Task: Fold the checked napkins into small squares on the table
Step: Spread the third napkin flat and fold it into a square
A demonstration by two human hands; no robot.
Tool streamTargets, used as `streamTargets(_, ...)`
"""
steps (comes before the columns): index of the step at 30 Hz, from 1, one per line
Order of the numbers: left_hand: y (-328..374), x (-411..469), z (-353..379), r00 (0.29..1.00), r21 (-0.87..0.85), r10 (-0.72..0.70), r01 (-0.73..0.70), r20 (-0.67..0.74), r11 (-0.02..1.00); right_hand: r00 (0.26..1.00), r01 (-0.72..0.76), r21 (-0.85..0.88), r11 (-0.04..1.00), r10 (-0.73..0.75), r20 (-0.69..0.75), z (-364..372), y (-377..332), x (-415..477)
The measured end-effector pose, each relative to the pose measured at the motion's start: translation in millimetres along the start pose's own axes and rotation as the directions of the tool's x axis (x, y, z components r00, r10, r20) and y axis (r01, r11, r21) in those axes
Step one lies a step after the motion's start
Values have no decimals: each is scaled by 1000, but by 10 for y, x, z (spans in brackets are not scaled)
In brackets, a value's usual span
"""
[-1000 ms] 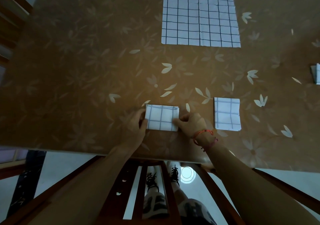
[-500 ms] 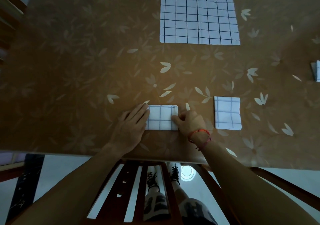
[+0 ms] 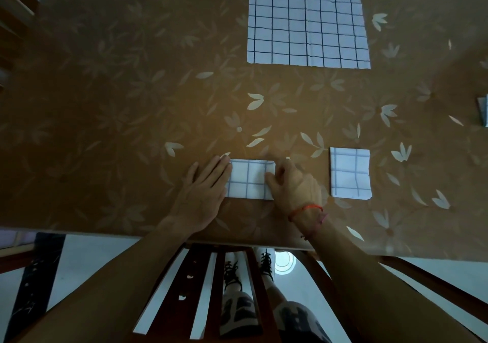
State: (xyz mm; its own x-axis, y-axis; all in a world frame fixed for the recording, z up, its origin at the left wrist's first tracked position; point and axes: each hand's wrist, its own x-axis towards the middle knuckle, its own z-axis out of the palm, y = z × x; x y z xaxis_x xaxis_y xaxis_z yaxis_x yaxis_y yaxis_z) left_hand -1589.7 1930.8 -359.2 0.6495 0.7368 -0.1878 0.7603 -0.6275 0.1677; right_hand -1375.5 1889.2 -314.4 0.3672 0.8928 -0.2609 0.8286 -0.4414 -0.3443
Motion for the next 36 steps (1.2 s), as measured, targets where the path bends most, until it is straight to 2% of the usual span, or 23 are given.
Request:
streamTargets(2, 2, 5, 12, 1000, -7, -6, 6, -4, 1000, 950, 271, 5, 963, -267, -160, 95, -133, -112)
streamTargets(3, 5, 4, 14, 1000, -9, -9, 9, -5, 1000, 912, 382, 9, 924, -376, -162, 173, -227, -161)
streamTargets(4, 4, 1, 19, 1000, -8, -7, 7, -3, 1000, 889, 450, 16, 893, -446, -100, 281, -318, -206)
streamTargets(6, -13, -17, 16, 1000, 8, 24, -24, 15, 1000, 873, 487, -41, 873, -484, 51, 501, -455, -303)
streamTargets(10, -78, -29, -18, 994, 52, 95, -98, 58, 994, 857, 516, -200, 833, -501, 124, 753, -373, -288)
streamTargets(14, -59, -5, -7, 997, 48, 63, -66, 54, 997, 839, 542, -253, 802, -496, 223, 738, -250, -252)
streamTargets(20, -27, 12, -21, 999, 19, 19, -20, 51, 1000, 890, 455, -377, 807, -395, 228, 470, 178, -283)
streamTargets(27, 38, 37, -88, 998, -7, -22, 23, 55, 1000, 904, 419, -378, 826, -343, 254, 373, 208, -297)
streamTargets(32, 144, 177, -242, 993, -204, -106, 94, -44, 974, 905, 402, -333, 853, -315, 284, 259, 155, -269)
streamTargets(36, 238, 406, -399, 973, -268, -225, 233, 60, 935, 906, 407, -319, 856, -333, 262, 114, 72, -190)
